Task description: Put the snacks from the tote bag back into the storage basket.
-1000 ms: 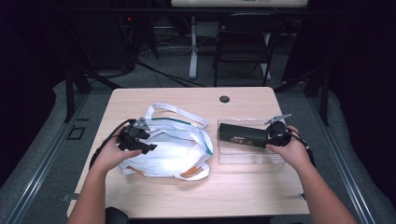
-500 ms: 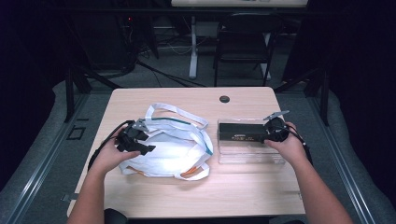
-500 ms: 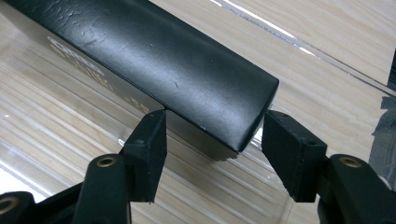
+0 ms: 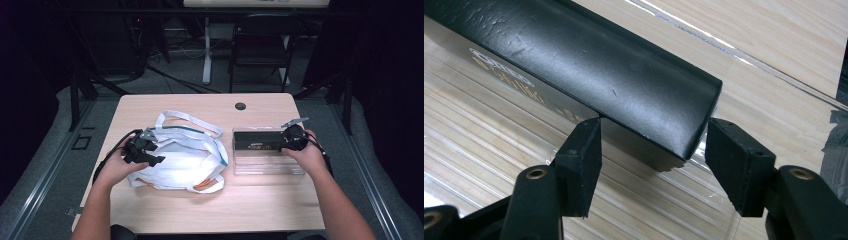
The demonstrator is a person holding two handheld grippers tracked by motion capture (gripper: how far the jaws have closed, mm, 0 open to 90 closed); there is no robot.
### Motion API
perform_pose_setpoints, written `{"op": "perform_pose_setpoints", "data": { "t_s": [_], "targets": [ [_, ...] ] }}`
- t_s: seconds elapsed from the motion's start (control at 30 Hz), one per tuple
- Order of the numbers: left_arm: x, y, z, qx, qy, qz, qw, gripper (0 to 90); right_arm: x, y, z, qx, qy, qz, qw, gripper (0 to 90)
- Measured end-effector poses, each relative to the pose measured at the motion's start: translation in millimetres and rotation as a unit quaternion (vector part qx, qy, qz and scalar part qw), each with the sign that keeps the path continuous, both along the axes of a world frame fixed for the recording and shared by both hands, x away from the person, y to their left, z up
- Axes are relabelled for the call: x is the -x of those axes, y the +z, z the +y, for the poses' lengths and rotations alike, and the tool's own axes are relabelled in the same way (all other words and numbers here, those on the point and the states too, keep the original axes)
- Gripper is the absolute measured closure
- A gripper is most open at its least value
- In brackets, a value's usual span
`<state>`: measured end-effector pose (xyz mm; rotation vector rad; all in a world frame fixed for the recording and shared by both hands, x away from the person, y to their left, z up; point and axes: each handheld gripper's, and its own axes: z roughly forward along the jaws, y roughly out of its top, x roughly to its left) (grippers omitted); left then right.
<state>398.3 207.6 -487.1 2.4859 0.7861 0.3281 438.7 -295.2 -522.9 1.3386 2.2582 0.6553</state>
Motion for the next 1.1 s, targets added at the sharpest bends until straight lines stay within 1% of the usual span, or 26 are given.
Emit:
{"op": "perform_pose_setpoints", "data": {
  "t_s": [0.23, 0.43, 0.53, 0.57, 0.63, 0.8, 0.87, 1.1],
  "targets": [
    [0.3, -0.7, 0.8, 0.002, 0.003, 0.003, 1.0, 45.4, -0.4, -0.2, 0.3, 0.0, 0.003, -0.001, 1.0, 39.8],
    [0.1, -0.3, 0.6, 0.002, 0.002, 0.0, 1.0, 45.4, 0.1, -0.2, 0.6, 0.004, 0.004, 0.0, 1.0, 39.7],
    [0.0, 0.2, 0.9, 0.003, 0.002, 0.0, 1.0, 45.4, 1.3, 0.5, 0.7, 0.003, 0.002, -0.002, 1.0, 39.8],
    [0.0, 0.3, 0.9, 0.004, 0.003, 0.0, 1.0, 45.4, 1.8, 1.2, 0.2, 0.002, 0.006, -0.002, 1.0, 39.8],
    [-0.1, 0.7, 1.4, 0.004, 0.002, 0.0, 1.0, 45.4, 3.2, 2.2, -0.3, 0.001, 0.004, -0.006, 1.0, 39.8],
    [0.2, 1.2, 1.9, 0.006, 0.003, -0.001, 1.0, 45.4, 6.9, 5.1, -1.5, -0.005, 0.005, -0.007, 1.0, 39.7],
    [0.1, 1.4, 1.9, 0.005, 0.002, -0.002, 1.0, 45.4, 8.0, 7.1, -1.1, 0.001, 0.009, -0.005, 0.9999, 39.6],
    [0.4, 1.9, 2.4, 0.006, 0.003, -0.003, 1.0, 45.4, 12.8, 21.0, 4.4, -0.001, 0.022, -0.018, 0.9996, 39.6]
  ]
}}
